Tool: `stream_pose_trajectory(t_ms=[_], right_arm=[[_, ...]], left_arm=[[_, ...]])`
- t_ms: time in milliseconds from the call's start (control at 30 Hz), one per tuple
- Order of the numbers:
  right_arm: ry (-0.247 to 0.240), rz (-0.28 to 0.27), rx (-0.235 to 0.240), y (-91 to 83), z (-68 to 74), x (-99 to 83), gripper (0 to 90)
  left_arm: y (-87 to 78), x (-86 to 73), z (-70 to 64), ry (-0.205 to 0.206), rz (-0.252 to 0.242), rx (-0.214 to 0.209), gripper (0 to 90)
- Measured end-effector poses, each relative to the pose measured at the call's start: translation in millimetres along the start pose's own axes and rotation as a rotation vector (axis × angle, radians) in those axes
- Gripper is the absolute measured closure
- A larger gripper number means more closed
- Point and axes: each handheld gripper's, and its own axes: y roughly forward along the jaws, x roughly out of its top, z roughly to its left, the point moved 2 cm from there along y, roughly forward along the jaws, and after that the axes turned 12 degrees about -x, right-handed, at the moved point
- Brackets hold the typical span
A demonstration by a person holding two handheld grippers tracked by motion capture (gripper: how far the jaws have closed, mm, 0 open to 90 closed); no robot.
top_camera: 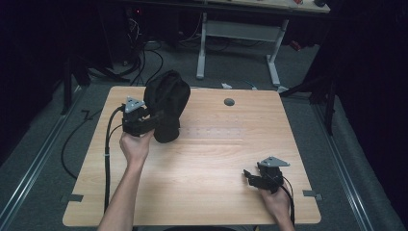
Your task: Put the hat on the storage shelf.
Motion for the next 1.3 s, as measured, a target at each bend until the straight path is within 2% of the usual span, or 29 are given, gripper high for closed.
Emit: stream_pose_trajectory(t_ms=[200,267,400,500,600,733,900,1300], right_arm=[[0.0,0.0,0.0,0.0,0.0,0.0,33.3],[0.0,0.0,0.0,0.0,0.0,0.0,33.3],[0.0,0.0,0.0,0.0,0.0,0.0,33.3],[0.0,0.0,0.0,0.0,0.0,0.0,33.3],[0.0,0.0,0.0,0.0,0.0,0.0,33.3],[0.0,0.0,0.0,0.0,0.0,0.0,33.3],[0.0,0.0,0.0,0.0,0.0,0.0,33.3],[0.0,0.0,0.0,0.1,0.0,0.0,33.3]], left_arm=[[-0.4,0.7,2.6,-0.019,0.013,-0.005,30.9],[-1.5,1.6,2.8,-0.032,0.019,-0.015,27.1],[-3.1,2.1,2.0,-0.028,0.022,-0.012,19.0],[-5.1,2.9,1.2,-0.032,0.031,-0.022,16.3],[-7.7,2.6,-0.5,-0.031,0.046,-0.034,16.4],[-13.5,2.3,-4.8,-0.005,0.052,-0.044,15.8],[-20.6,5.6,-5.0,-0.024,0.041,-0.052,15.4],[-40.4,7.9,-6.3,-0.029,0.034,-0.066,17.7]])
